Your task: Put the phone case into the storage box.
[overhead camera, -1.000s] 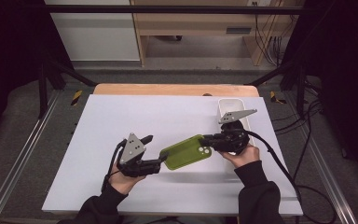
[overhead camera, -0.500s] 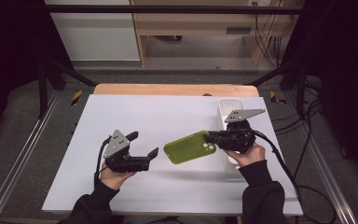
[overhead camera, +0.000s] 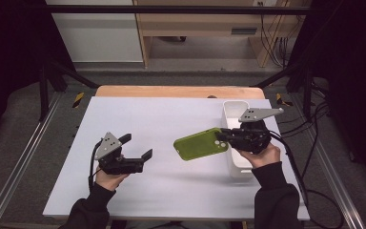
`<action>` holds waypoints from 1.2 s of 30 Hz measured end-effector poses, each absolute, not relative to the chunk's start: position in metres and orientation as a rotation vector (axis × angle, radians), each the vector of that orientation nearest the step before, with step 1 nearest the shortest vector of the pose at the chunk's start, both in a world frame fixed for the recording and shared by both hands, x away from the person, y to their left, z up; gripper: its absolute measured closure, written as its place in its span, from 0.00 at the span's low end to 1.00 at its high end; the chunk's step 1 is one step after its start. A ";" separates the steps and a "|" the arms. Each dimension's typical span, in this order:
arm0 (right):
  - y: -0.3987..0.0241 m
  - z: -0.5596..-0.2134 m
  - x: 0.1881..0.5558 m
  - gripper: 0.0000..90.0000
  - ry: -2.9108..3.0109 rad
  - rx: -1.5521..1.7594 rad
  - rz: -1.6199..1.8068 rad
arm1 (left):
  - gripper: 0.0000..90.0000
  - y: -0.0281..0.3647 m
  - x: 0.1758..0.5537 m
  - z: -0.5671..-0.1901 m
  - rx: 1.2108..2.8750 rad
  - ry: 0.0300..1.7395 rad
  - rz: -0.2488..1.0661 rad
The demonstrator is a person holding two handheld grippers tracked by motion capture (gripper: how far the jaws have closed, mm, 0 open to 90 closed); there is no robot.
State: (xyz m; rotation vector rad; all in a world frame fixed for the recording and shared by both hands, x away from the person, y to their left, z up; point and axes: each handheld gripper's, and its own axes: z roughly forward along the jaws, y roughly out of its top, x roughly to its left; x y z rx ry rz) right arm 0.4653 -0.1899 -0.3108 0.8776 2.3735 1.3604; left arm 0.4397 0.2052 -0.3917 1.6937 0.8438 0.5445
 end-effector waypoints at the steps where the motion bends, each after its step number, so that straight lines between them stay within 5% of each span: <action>1: -0.191 -0.309 0.465 0.88 2.364 0.873 1.357 | 0.04 0.207 0.440 -0.393 1.690 0.844 0.548; 36: -0.205 -0.251 0.457 0.88 2.250 0.797 1.105 | 0.04 0.255 0.450 -0.418 1.684 0.916 0.585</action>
